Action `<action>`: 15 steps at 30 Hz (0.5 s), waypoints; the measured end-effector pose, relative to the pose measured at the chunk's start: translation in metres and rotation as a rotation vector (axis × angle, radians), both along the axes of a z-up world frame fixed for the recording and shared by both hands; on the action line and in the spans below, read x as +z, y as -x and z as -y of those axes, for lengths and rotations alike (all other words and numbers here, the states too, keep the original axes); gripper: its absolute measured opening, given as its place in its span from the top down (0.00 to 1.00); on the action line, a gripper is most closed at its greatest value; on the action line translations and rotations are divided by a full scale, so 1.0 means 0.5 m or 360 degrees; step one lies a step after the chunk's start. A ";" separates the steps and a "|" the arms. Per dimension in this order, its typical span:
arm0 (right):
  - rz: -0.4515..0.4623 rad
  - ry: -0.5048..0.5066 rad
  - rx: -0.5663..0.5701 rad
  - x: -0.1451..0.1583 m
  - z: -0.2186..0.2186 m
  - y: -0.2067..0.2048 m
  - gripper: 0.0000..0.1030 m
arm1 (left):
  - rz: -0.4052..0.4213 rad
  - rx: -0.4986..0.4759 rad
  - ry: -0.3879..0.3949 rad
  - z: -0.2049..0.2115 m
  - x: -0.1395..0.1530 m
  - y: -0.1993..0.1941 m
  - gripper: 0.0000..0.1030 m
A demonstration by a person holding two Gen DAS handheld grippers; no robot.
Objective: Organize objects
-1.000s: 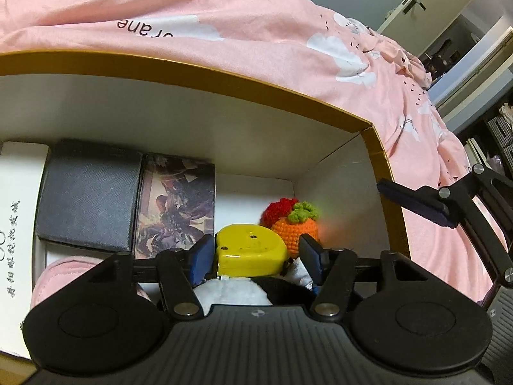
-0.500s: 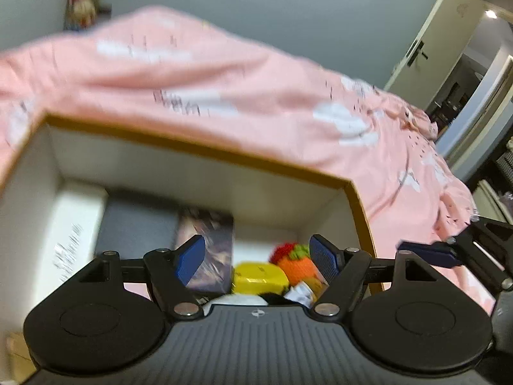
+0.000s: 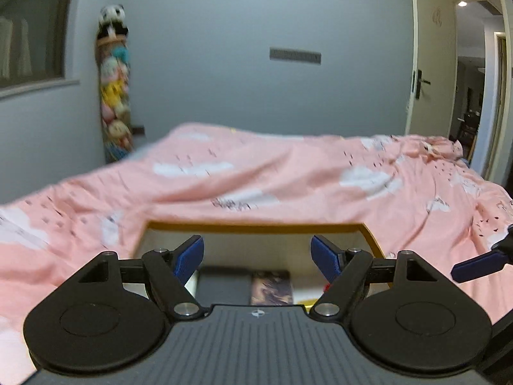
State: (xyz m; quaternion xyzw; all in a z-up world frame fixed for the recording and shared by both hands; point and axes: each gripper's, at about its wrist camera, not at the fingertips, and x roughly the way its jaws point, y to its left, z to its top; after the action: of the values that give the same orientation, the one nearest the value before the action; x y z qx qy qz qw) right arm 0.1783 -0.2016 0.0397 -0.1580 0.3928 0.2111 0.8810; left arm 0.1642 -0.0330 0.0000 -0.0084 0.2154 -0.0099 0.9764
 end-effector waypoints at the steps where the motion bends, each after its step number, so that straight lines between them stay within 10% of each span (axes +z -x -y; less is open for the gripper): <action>1: 0.0047 -0.0033 -0.0028 0.006 -0.003 0.015 0.12 | 0.0028 0.0007 -0.0009 -0.003 0.008 0.012 0.13; 15: 0.0621 -0.0477 -0.0289 0.071 -0.021 0.174 0.03 | 0.0256 0.0079 -0.0107 -0.050 0.055 0.135 0.07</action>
State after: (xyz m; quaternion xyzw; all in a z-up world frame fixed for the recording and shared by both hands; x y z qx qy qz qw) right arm 0.0912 -0.1913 0.0751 -0.0275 0.1924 0.1525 0.9690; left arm 0.0967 -0.0080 0.0274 0.0200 0.1363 0.0209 0.9902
